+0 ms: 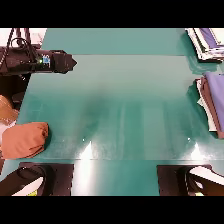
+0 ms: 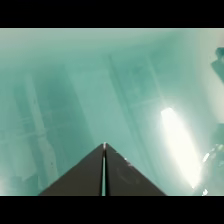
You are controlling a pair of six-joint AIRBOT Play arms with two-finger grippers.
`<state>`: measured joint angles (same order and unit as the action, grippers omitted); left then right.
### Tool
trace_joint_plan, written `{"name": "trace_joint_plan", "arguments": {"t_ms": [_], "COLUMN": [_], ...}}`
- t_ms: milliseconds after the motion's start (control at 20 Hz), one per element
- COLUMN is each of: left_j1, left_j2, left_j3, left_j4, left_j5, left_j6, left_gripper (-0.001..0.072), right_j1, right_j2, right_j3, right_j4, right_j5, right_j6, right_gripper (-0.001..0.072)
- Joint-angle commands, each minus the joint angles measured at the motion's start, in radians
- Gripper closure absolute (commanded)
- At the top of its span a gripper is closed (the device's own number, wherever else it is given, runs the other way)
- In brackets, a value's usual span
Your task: Fold the shirts.
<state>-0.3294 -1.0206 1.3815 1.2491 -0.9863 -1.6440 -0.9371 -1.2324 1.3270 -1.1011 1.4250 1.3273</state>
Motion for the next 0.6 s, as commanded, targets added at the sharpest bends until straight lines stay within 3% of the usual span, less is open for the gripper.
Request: {"name": "trace_joint_plan", "arguments": {"t_ms": [0, 200, 300, 450, 500, 550], "left_j1": [0.0, 0.0, 0.0, 0.0, 0.0, 0.0], "left_j2": [-0.001, -0.001, -0.001, 0.0, 0.0, 0.0], "left_j3": [0.0, 0.0, 0.0, 0.0, 0.0, 0.0], "left_j4": [0.0, 0.0, 0.0, 0.0, 0.0, 0.0], "left_j5": [-0.002, 0.0, -0.003, 0.013, 0.016, 0.018], "left_j6": [0.003, 0.003, 0.002, 0.002, 0.002, 0.002], "left_gripper": [0.0684, 0.0683, 0.0684, 0.0684, 0.0684, 0.0684], "right_j1": [-0.081, -0.024, 0.099, 0.364, 0.446, 0.531], "right_j2": [0.05, 0.109, 0.125, 0.126, 0.126, 0.124], "right_j3": [-0.039, 0.054, 0.082, 0.114, 0.115, 0.115], "right_j4": [-0.006, 0.219, 0.34, 0.367, 0.367, 0.365], "right_j5": [0.009, -0.058, -0.076, -0.09, -0.098, -0.108], "right_j6": [0.045, 0.045, 0.045, 0.044, 0.044, 0.04], "right_gripper": [0.0077, 0.008, 0.0082, 0.0088, 0.0106, 0.0218]}}
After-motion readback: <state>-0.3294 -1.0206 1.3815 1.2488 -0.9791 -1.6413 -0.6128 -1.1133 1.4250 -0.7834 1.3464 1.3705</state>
